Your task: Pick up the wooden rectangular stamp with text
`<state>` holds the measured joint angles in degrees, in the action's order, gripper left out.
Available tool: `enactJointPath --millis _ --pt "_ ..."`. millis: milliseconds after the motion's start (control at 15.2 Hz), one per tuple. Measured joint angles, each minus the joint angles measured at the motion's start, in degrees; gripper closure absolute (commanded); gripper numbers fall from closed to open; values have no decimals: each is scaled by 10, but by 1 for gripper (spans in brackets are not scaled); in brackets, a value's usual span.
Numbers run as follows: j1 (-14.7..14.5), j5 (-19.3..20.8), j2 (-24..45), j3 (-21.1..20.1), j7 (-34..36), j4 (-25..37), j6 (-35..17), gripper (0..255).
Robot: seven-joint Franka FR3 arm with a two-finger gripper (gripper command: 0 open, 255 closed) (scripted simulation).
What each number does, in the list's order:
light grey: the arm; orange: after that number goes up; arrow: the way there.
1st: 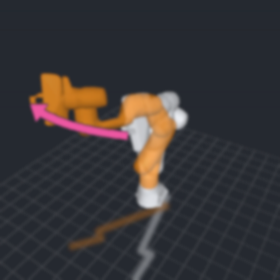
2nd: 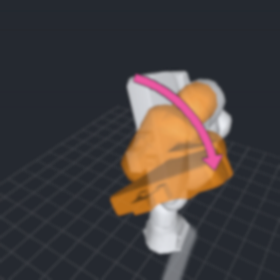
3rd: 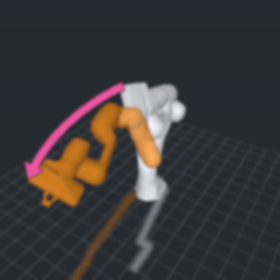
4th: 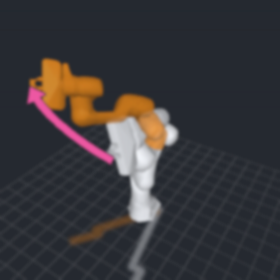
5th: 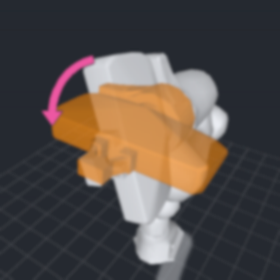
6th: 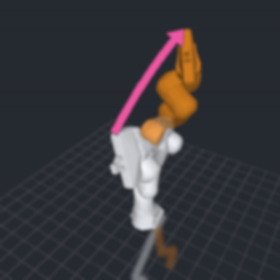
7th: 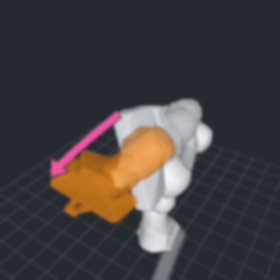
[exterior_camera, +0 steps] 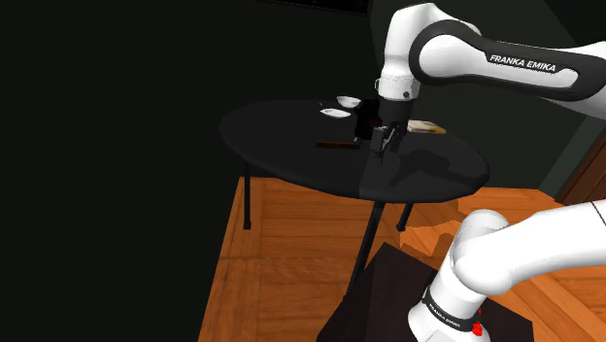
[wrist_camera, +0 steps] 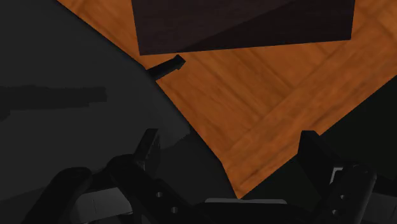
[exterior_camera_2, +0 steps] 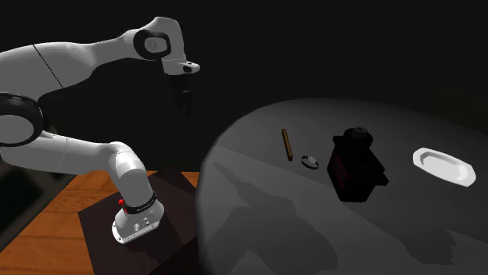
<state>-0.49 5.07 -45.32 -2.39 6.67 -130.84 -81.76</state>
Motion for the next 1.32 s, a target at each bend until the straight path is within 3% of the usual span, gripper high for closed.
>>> enactJointPath --millis 264,858,1320 --pt "-1 21 12 32 -49 -3 -19 0" --pt "-10 87 101 161 -256 25 -106 0" --pt "-29 88 229 256 -422 104 -172 0"
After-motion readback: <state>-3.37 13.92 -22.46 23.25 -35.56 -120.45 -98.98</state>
